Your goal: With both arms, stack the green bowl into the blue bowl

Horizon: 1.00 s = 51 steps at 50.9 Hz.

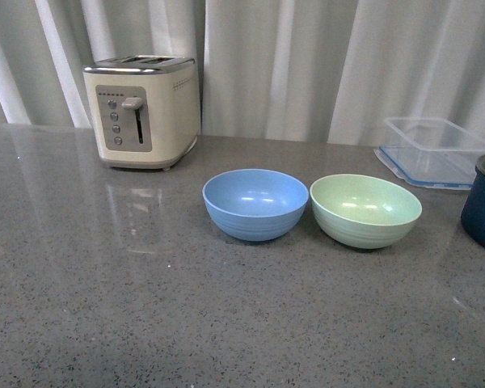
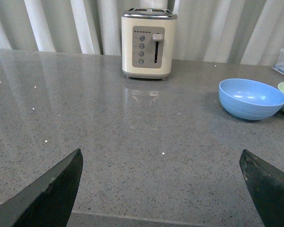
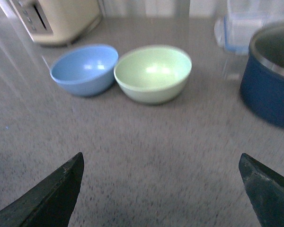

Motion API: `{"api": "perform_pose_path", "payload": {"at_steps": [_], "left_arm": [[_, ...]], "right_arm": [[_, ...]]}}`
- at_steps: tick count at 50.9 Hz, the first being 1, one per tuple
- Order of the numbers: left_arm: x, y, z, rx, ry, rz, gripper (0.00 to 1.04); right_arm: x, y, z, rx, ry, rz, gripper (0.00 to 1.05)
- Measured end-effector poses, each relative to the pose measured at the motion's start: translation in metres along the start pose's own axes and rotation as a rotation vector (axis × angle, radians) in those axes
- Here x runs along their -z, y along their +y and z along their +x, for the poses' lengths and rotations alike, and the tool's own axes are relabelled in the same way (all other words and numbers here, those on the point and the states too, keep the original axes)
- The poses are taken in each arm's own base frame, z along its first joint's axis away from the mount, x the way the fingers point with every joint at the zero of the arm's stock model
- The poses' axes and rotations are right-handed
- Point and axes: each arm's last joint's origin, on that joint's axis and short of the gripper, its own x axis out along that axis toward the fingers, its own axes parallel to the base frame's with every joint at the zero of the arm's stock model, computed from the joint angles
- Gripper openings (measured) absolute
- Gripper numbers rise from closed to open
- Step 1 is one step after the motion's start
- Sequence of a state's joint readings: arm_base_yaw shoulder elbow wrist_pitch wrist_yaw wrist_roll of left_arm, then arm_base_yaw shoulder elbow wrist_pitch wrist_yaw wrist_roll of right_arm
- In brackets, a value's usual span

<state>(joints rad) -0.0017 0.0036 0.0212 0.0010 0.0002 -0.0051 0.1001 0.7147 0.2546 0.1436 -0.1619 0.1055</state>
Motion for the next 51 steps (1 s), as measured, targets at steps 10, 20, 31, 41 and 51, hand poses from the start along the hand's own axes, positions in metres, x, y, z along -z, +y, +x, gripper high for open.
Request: {"api": "perform_pose_path", "payload": {"at_steps": [10, 20, 31, 41, 51], "left_arm": [[0.000, 0.000, 0.000, -0.002, 0.000, 0.000, 0.98], [0.000, 0.000, 0.000, 0.000, 0.000, 0.000, 0.98], [0.000, 0.000, 0.000, -0.001, 0.000, 0.000, 0.98], [0.000, 0.000, 0.000, -0.001, 0.000, 0.000, 0.98], [0.000, 0.000, 0.000, -0.001, 0.000, 0.000, 0.98]], "right_arm": [[0.003, -0.002, 0.036, 0.098, 0.204, 0.096, 0.95], [-0.084, -0.004, 0.126, 0.125, 0.137, 0.143, 0.95], [-0.095, -0.006, 0.165, 0.139, 0.218, 0.187, 0.95], [-0.096, -0.006, 0.184, 0.160, 0.273, 0.220, 0.95], [-0.088, -0.009, 0.209, 0.218, 0.300, 0.214, 0.95]]}}
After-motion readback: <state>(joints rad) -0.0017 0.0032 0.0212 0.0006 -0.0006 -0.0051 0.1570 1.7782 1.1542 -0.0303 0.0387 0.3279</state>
